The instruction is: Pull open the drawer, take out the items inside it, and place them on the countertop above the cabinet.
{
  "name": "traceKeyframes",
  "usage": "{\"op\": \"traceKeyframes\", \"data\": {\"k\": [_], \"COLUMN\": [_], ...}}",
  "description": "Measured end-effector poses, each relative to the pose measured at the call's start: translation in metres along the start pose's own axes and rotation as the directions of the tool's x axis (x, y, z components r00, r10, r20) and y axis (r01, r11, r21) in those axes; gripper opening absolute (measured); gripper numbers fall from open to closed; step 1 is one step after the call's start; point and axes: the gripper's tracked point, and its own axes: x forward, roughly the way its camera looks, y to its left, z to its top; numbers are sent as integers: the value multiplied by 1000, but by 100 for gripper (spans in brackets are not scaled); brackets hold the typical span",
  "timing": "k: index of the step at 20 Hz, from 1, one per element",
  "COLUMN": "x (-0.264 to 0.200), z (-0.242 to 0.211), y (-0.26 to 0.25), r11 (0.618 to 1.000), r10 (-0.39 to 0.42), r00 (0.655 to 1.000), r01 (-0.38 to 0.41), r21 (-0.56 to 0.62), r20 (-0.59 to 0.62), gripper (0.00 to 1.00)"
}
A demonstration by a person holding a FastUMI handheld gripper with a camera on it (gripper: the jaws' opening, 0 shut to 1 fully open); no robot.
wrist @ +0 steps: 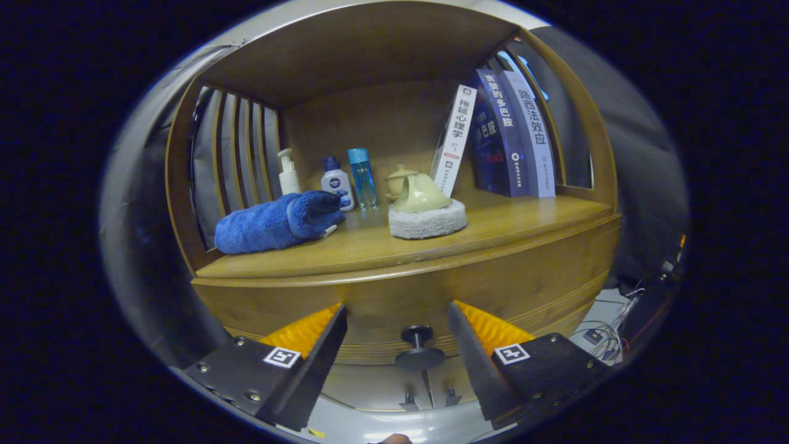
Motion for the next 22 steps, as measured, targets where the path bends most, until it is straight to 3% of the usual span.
{"op": "traceKeyframes", "data": {"k": [10,17,22], "x": [-62,-139,-193], "z": [81,145,166], "y": [41,60,59], "r11": [994,990,987], "r10": [83,83,58], "r00": [977,944,933], "r01": [-68,-42,1], "r21": [-82,-135,-163], "r20": [195,321,356], "gripper": [100,100,100]}}
